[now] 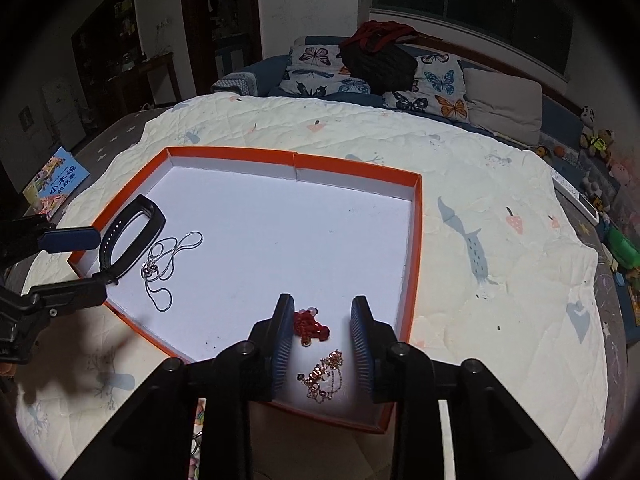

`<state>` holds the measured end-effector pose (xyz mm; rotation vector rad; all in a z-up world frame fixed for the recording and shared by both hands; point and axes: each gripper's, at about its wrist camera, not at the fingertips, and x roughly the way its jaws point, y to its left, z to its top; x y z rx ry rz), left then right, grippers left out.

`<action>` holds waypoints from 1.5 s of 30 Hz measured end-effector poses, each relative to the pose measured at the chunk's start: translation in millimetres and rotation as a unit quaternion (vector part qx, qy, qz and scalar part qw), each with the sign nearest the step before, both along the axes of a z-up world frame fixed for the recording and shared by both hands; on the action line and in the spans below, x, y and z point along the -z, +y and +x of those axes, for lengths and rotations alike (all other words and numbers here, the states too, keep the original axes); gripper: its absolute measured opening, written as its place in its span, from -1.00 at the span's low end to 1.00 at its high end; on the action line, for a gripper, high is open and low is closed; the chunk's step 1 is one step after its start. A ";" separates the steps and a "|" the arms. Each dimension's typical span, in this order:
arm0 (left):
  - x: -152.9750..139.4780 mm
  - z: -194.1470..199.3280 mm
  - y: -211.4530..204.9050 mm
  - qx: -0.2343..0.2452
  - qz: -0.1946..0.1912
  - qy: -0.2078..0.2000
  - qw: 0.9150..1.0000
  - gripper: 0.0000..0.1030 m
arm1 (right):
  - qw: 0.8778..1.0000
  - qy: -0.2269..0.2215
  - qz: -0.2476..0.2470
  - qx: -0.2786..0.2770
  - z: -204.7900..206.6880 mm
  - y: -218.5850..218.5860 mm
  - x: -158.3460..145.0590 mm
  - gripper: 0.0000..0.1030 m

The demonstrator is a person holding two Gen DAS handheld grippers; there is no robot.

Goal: Organize jewelry
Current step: 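Open the left tool to drop the chain while the right tool carries the red ring into the tray, then move both tools toward the silver hoop earrings beside the tray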

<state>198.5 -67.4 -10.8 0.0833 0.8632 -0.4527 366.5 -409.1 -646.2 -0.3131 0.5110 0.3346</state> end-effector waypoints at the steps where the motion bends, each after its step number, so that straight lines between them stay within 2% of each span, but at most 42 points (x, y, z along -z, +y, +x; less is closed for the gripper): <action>1: -1.3 -3.2 -1.5 0.004 0.002 -0.003 1.000 0.25 | 1.000 -0.002 0.001 0.000 -2.9 -1.5 -1.3 -0.36; 3: -4.1 -12.2 -5.4 0.014 0.008 -0.011 1.000 0.25 | 1.000 -0.010 0.005 0.000 -12.2 -5.1 -4.5 -0.33; 5: -5.2 -22.4 -9.7 0.023 0.010 -0.014 1.000 0.25 | 1.000 -0.014 0.012 -0.001 -22.7 -8.4 -7.0 -0.21; 7: -5.1 -32.3 -13.1 0.028 0.010 -0.013 0.999 0.25 | 1.000 -0.019 0.019 -0.004 -35.6 -11.9 -7.9 0.00; 13: -3.0 -59.2 -18.0 0.030 -0.009 -0.007 0.999 0.25 | 0.999 -0.006 0.037 -0.019 -68.5 -21.3 2.3 0.10; 17: 3.2 -71.3 -16.2 0.021 -0.027 0.007 0.999 0.25 | 0.999 0.013 0.042 -0.023 -80.8 -24.9 19.0 0.12; 27: 20.0 -90.2 -11.2 0.014 -0.039 0.032 0.999 0.25 | 0.997 0.053 0.048 -0.020 -83.1 -25.4 54.2 0.13; 42: 26.3 -73.2 -21.5 0.012 -0.066 0.058 0.996 0.25 | 0.999 0.031 0.024 -0.007 -81.3 -14.0 63.0 0.12; 45: 28.7 -64.9 -29.1 0.011 -0.070 0.069 0.995 0.25 | 0.999 0.031 0.031 -0.007 -82.0 -17.4 61.8 0.05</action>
